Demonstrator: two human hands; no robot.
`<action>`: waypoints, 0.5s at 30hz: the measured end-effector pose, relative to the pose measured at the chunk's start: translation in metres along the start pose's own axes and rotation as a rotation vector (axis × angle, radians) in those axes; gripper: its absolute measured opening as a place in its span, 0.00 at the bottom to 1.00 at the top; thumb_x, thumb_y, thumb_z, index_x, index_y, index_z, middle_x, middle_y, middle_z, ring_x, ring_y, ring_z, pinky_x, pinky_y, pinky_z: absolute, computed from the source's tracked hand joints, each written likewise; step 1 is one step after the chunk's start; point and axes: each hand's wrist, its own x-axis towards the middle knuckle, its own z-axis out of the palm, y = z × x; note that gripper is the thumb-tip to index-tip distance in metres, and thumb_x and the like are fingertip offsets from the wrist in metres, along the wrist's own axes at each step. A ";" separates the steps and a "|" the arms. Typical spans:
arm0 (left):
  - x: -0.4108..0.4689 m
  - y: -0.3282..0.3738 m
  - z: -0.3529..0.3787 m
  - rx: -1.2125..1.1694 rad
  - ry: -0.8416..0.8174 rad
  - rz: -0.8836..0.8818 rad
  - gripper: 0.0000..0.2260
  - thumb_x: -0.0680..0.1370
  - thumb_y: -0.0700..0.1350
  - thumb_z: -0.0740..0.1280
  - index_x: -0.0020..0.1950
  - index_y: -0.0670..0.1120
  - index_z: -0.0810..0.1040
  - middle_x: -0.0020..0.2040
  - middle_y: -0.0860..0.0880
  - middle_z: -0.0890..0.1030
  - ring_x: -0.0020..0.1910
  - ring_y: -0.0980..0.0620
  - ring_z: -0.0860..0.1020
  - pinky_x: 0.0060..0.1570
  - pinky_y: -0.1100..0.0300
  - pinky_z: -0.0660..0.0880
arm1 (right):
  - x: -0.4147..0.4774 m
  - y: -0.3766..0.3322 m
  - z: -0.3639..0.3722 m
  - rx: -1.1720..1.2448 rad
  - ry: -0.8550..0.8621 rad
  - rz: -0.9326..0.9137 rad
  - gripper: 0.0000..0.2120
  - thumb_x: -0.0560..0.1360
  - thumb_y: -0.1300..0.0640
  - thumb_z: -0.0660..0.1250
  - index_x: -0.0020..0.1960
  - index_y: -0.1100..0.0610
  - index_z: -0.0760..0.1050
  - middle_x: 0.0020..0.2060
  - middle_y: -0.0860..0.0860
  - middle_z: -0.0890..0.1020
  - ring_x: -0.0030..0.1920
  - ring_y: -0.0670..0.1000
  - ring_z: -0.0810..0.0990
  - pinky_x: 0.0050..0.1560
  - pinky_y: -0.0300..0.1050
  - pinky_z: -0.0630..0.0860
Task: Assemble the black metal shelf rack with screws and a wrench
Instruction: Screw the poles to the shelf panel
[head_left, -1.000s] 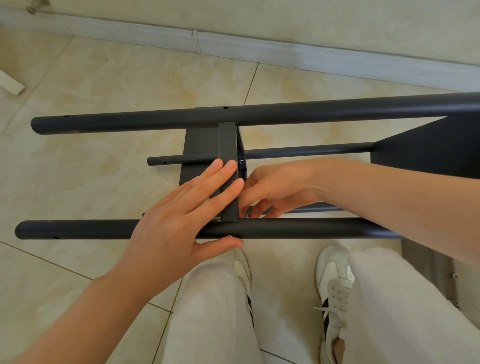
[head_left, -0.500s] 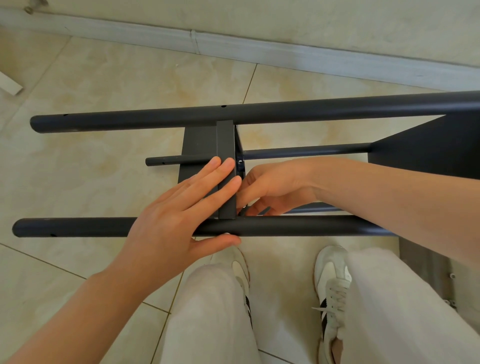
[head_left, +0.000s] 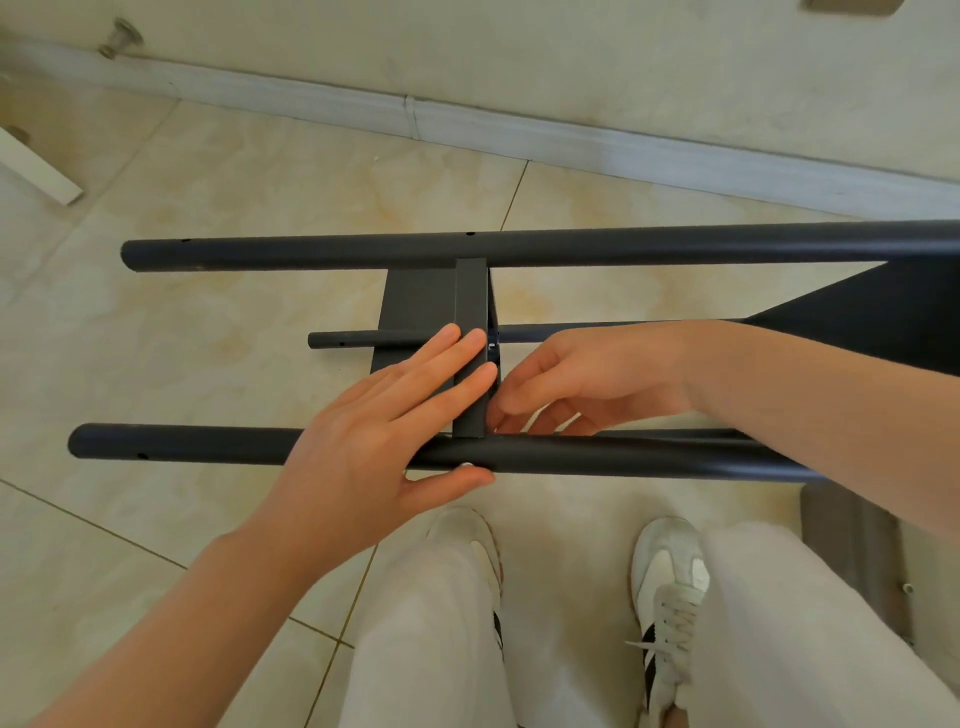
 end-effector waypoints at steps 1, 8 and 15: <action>0.000 0.001 0.000 0.005 0.008 -0.004 0.31 0.79 0.63 0.62 0.77 0.48 0.68 0.79 0.52 0.64 0.79 0.55 0.59 0.74 0.59 0.61 | -0.006 0.000 -0.001 -0.020 -0.010 -0.018 0.10 0.78 0.53 0.67 0.55 0.55 0.84 0.53 0.53 0.85 0.50 0.50 0.84 0.52 0.43 0.80; -0.002 0.024 -0.004 -0.057 0.034 -0.156 0.29 0.76 0.55 0.67 0.75 0.48 0.71 0.78 0.55 0.65 0.75 0.54 0.66 0.68 0.56 0.67 | -0.038 -0.001 0.005 -0.274 0.080 -0.136 0.15 0.77 0.58 0.70 0.63 0.48 0.80 0.59 0.43 0.82 0.55 0.41 0.82 0.58 0.39 0.76; -0.019 0.044 -0.010 -0.190 0.273 -0.373 0.15 0.71 0.40 0.78 0.57 0.44 0.85 0.59 0.52 0.83 0.60 0.55 0.80 0.63 0.58 0.75 | -0.042 -0.004 0.029 -0.600 0.283 -0.204 0.20 0.77 0.64 0.67 0.66 0.50 0.77 0.59 0.43 0.81 0.48 0.31 0.80 0.51 0.29 0.77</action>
